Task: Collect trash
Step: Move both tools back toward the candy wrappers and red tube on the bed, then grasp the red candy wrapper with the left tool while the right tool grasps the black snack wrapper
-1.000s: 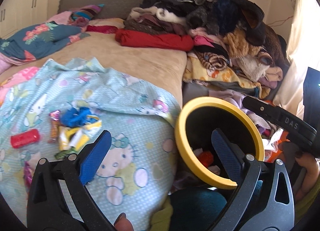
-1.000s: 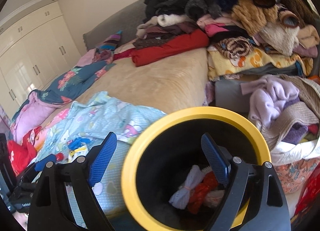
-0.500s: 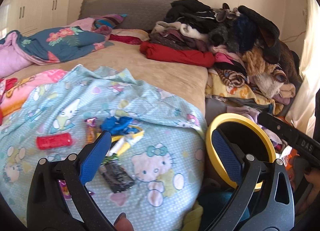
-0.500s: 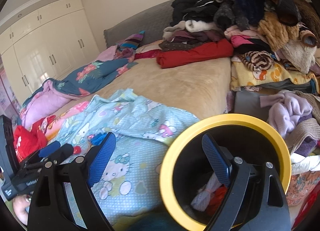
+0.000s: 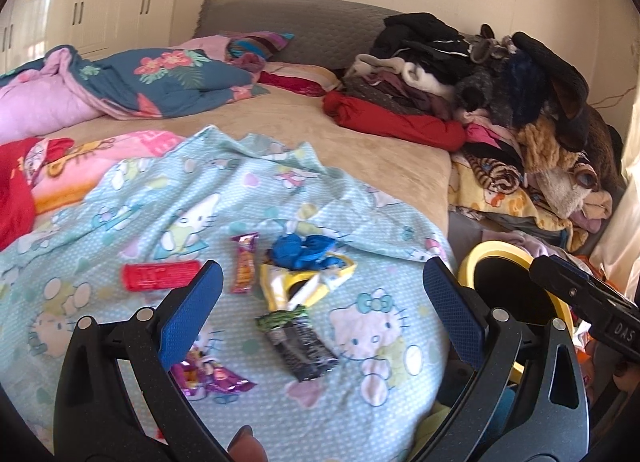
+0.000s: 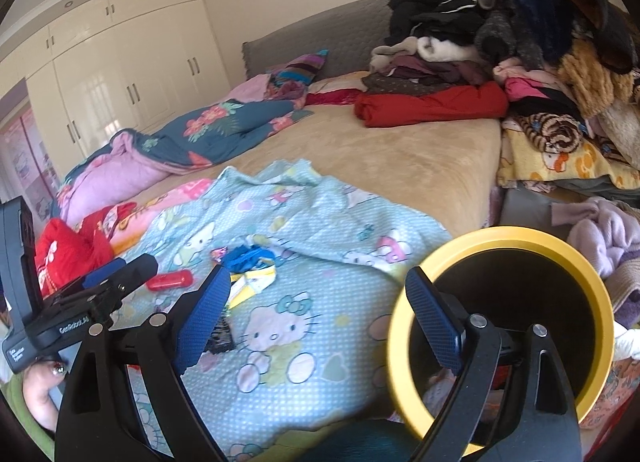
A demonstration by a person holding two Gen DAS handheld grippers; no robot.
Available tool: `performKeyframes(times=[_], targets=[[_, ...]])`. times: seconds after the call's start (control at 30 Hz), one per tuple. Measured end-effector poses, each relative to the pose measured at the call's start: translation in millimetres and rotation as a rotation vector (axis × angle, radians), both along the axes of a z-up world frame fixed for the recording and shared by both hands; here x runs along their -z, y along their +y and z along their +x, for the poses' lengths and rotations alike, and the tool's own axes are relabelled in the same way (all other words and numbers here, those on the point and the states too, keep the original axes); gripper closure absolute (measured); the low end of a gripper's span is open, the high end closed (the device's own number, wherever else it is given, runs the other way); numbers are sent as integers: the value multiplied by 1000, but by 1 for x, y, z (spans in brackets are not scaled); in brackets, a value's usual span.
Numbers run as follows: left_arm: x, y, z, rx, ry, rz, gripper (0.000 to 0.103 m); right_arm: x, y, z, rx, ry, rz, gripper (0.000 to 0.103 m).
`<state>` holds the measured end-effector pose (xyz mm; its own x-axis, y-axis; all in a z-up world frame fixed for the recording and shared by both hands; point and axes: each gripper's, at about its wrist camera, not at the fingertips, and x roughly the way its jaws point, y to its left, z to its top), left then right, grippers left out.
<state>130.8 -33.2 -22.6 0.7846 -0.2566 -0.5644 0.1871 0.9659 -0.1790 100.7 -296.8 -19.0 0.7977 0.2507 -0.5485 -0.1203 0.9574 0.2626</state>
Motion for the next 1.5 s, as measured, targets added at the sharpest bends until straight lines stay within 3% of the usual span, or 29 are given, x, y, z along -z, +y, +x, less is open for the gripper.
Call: performKeyframes(times=[0.67,1.17,1.5], targets=[[19,85,-11,-164,44,2,11,27,93,19,-228,62,-62,16],[58,117,-23,-166,133,6,11,54,132,39,-307,131,-106,16],[86,120,-25,-115,221,-53,37,75,151,59,-335,187,-136,21]])
